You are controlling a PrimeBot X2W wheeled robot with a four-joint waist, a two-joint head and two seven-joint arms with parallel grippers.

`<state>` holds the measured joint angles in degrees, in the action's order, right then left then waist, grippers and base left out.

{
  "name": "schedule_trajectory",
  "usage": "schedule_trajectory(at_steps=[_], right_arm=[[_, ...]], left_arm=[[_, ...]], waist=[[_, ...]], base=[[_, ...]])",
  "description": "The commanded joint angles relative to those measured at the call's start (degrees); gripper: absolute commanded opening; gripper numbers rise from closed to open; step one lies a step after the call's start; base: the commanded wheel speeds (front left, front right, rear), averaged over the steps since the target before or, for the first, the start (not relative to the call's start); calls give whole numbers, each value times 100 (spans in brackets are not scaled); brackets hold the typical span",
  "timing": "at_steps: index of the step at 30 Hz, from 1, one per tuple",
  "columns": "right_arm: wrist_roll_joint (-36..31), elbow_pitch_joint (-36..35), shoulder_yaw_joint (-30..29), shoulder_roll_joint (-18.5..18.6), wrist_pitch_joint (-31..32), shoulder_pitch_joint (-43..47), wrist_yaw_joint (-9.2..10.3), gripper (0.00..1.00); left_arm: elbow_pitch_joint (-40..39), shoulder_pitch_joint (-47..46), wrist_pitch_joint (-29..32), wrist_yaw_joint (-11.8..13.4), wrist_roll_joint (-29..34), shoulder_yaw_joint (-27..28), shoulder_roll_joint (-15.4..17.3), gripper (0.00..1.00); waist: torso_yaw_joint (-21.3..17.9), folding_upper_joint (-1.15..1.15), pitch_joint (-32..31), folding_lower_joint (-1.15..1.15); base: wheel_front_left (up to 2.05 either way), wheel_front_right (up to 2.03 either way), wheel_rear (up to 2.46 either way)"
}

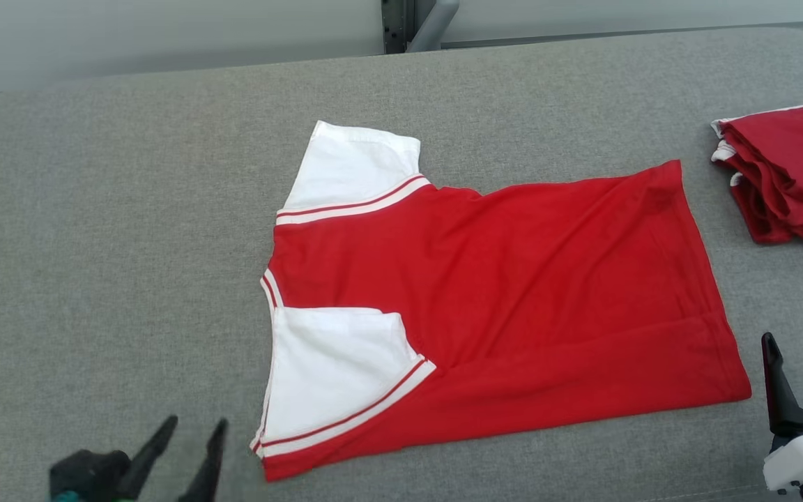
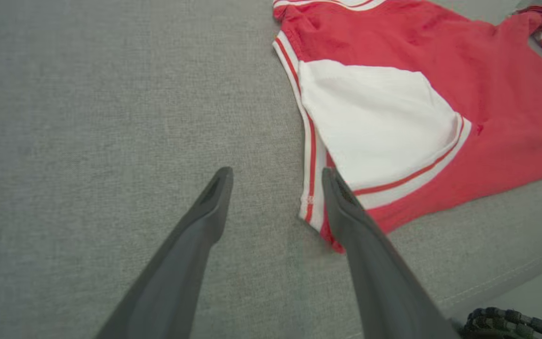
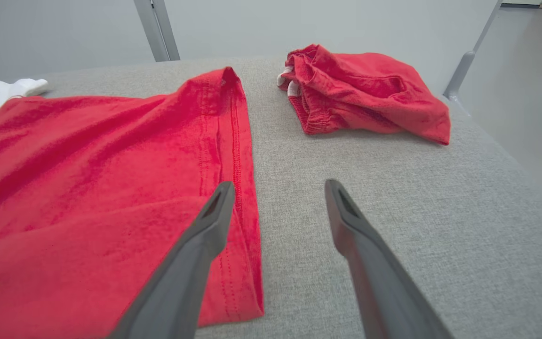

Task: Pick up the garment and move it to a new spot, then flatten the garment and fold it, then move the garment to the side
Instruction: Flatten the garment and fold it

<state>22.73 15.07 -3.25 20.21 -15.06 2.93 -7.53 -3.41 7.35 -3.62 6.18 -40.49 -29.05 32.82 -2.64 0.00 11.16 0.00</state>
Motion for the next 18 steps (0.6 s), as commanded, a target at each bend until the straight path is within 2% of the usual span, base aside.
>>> schedule_trajectory(at_steps=[1, 6, 9, 14, 18], right_arm=[[-90, -96, -75, -75, -14, 86, 9, 100], [-282, -266, -17, -239, -14, -45, 9, 100], [-363, -317, 131, -313, -13, -286, 9, 100], [-443, -285, 486, -308, -13, -853, 9, 100], [-510, -241, 712, -297, -14, -1303, 9, 100]], left_arm=[[-147, -20, -83, 76, -179, 207, 28, 100], [-501, -601, -133, 258, -511, 797, -5, 100], [-499, -1233, 44, 229, -553, 966, 3, 100], [23, -2660, 853, -137, -734, 835, 98, 100], [722, -3903, 1574, -409, -820, 647, 38, 100]], waist=[[48, 0, -69, 0], [36, 0, -118, 0], [-24, 0, -18, 0], [-189, 0, 395, 0], [-370, 0, 745, 0]], base=[[0, 0, 0], [0, 0, 0], [0, 0, 0], [0, 0, 0], [0, 0, 0]])
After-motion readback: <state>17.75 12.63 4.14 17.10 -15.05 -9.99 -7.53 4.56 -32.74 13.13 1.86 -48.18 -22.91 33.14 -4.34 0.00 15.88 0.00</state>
